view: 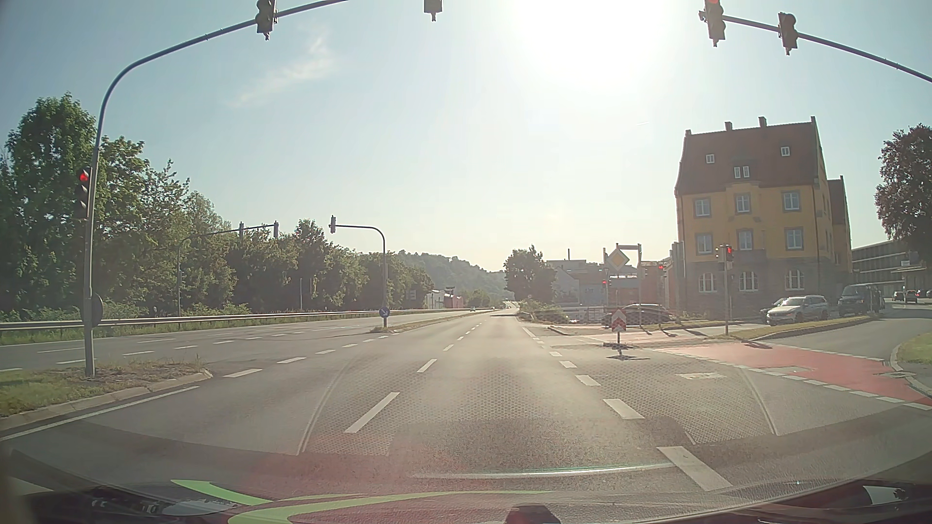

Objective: Follow the waypoints while adhering to traffic rules and regulations

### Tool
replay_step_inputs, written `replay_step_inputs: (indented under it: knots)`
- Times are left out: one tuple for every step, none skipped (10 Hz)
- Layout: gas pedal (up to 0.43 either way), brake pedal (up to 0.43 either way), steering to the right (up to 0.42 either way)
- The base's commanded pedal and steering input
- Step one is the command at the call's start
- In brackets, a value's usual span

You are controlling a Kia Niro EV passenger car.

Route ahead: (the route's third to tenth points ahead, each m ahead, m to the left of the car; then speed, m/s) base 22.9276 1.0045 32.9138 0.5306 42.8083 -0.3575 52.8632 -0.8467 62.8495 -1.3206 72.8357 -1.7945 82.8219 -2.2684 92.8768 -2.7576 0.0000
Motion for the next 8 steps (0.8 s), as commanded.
replay_step_inputs:
  knots:
    - [0.000,0.268,0.005]
    - [0.000,0.268,0.005]
    - [0.000,0.268,0.005]
    - [0.000,0.268,0.005]
    - [0.000,0.268,0.005]
    - [0.000,0.268,0.005]
    - [0.000,0.268,0.005]
    - [0.000,0.268,0.005]
